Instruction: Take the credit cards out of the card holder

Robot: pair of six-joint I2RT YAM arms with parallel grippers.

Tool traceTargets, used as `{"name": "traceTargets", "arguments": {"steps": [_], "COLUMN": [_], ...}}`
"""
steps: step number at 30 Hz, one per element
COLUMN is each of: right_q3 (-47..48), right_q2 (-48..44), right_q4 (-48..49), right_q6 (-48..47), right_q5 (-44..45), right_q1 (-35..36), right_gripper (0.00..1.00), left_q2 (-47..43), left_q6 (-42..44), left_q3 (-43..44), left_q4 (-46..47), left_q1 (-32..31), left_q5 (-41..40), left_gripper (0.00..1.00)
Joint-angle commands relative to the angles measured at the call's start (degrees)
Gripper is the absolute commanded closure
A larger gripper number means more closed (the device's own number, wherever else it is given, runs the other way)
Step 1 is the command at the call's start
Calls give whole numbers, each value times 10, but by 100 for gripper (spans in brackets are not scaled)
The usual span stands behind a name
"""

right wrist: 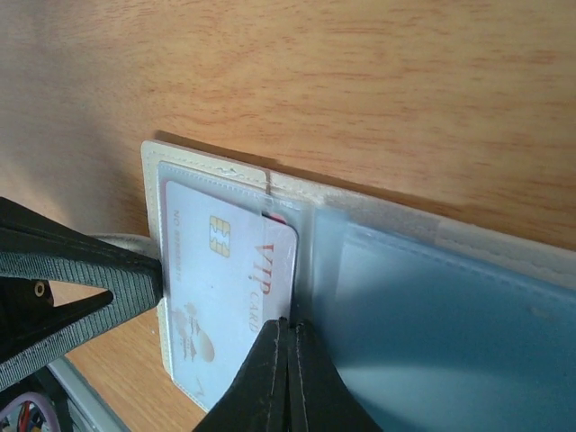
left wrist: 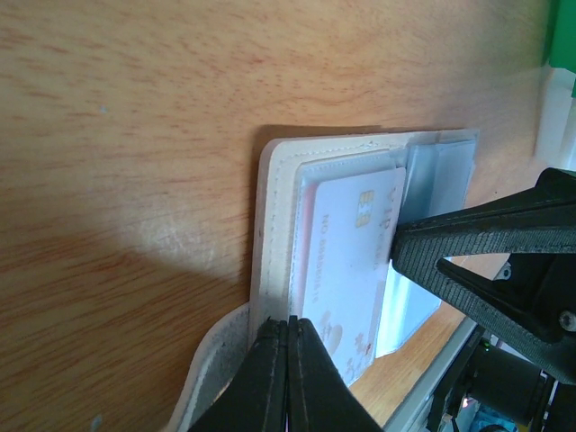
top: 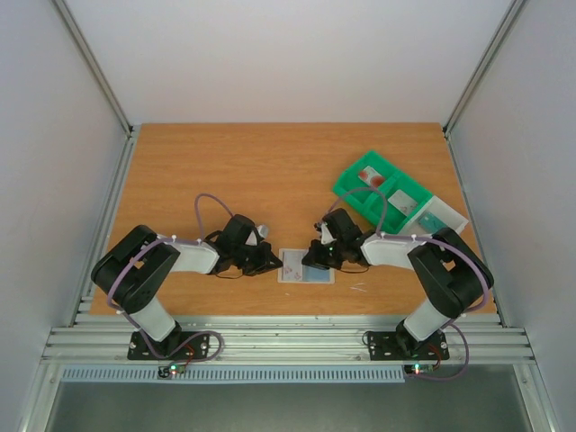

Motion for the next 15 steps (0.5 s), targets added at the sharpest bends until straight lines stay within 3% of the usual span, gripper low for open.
{"name": "traceTargets", "arguments": {"steps": [1,9,15], "right_q3": [-19,-31,-36], "right_q2": [-20,-39,-36], "right_q4": [6,7,34], "right_q6": [2,-5,11], "right_q5": [16,-9,-49], "right_q1": [-18,-42,-42], "right_gripper": [99,99,95], "left_q2": [19,14,-12], "left_q6": [9,10,-12], "left_q3": [-20,-20,-10], "left_q4": [-29,-39,-35], "left_q1": [-4,-4,-6], "left_q5": [-31,-36,-16], "left_gripper": [100,100,83]}}
